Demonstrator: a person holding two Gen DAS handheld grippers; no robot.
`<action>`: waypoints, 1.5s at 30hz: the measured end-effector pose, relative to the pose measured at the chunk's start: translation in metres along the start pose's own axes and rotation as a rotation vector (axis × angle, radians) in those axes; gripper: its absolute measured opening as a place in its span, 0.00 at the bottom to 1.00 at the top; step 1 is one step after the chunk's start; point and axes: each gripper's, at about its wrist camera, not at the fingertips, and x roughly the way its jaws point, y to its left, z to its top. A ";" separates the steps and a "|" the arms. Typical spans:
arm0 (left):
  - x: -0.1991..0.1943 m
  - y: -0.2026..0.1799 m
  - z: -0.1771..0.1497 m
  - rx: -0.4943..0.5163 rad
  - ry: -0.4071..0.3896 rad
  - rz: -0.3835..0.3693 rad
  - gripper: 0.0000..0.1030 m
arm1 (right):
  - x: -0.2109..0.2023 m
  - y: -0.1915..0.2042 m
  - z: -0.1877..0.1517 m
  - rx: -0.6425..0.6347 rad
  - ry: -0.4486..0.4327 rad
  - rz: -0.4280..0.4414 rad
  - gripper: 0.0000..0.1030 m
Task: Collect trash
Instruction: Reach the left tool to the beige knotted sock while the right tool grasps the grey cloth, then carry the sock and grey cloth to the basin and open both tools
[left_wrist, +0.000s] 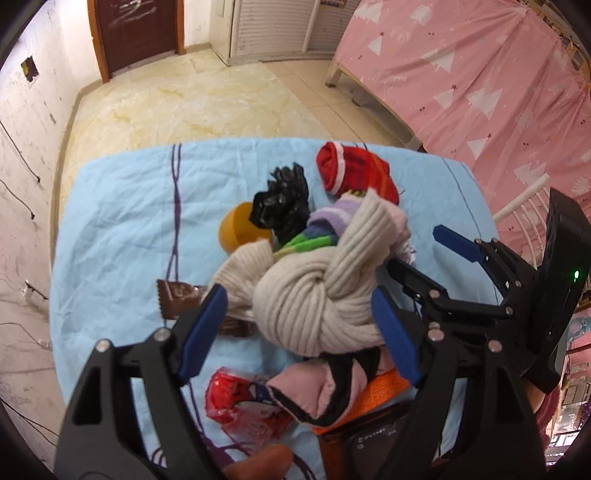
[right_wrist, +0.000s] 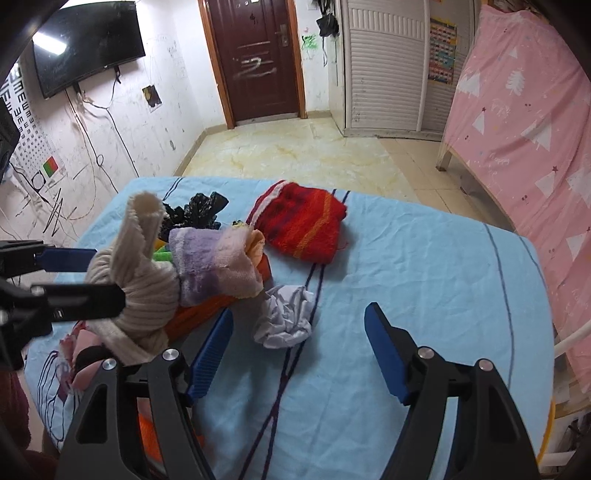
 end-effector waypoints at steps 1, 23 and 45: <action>0.002 0.000 0.000 0.000 0.002 -0.004 0.75 | 0.003 0.001 0.000 -0.002 0.005 0.000 0.66; -0.018 -0.020 -0.008 0.074 -0.076 0.059 0.33 | 0.015 -0.004 -0.001 0.000 -0.004 0.004 0.25; -0.088 -0.066 -0.002 0.099 -0.254 0.113 0.30 | -0.075 -0.049 -0.027 0.109 -0.181 0.018 0.25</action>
